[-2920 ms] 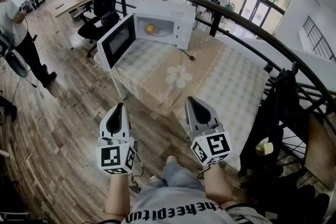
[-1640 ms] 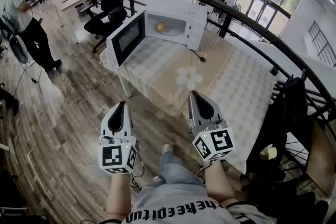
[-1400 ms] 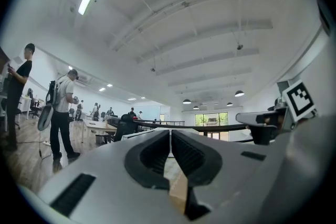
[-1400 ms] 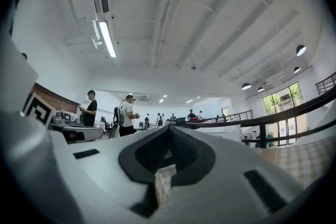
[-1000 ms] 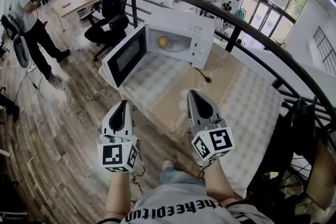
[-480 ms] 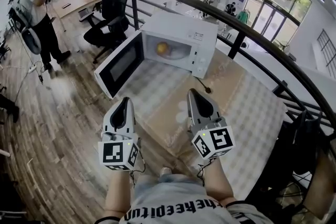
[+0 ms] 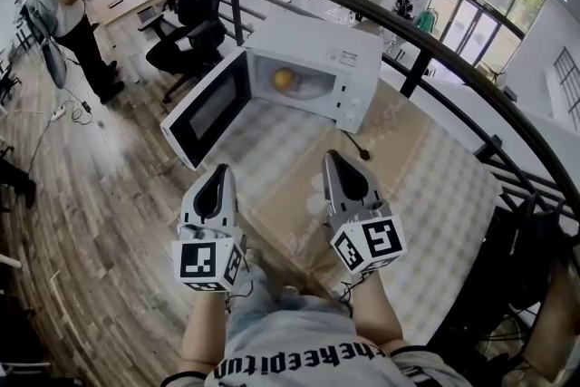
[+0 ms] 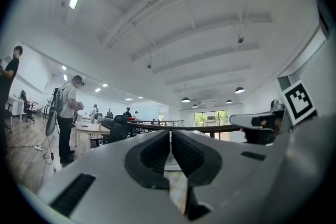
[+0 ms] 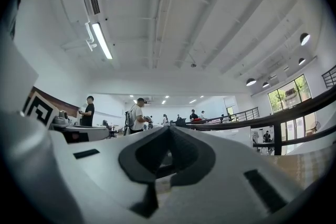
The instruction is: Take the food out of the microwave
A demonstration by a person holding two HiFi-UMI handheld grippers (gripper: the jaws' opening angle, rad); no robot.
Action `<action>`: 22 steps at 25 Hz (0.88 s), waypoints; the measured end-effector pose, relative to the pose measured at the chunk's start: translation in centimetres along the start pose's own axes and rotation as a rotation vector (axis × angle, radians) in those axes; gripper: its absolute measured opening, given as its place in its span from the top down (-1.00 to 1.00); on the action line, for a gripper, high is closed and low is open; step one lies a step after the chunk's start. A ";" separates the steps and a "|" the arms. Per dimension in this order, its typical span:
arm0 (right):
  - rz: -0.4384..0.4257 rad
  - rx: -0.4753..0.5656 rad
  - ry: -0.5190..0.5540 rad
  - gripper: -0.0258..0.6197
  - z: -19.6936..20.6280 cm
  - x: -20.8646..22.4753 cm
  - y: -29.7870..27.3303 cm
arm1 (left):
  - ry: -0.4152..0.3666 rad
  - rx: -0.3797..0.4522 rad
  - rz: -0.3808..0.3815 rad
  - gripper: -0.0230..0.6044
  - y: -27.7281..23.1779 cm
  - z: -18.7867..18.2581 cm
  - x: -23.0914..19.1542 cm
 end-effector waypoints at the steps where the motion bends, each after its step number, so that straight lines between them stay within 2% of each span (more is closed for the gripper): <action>1: 0.004 0.000 0.000 0.91 0.0 0.0 -0.3 | 0.002 0.000 0.004 0.89 -0.3 0.0 -0.3; 22: 0.134 -0.015 0.006 0.91 2.5 0.4 -12.8 | 0.031 -0.016 0.134 0.89 -12.1 1.6 -10.1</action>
Point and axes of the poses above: the fingertips, and each gripper's own axes: y backward along the fingers, x to its right, z out of its underside, the point moved 10 cm from there along y, backward along the fingers, and after that the axes turned 9 degrees about z, right-handed, at the moved point
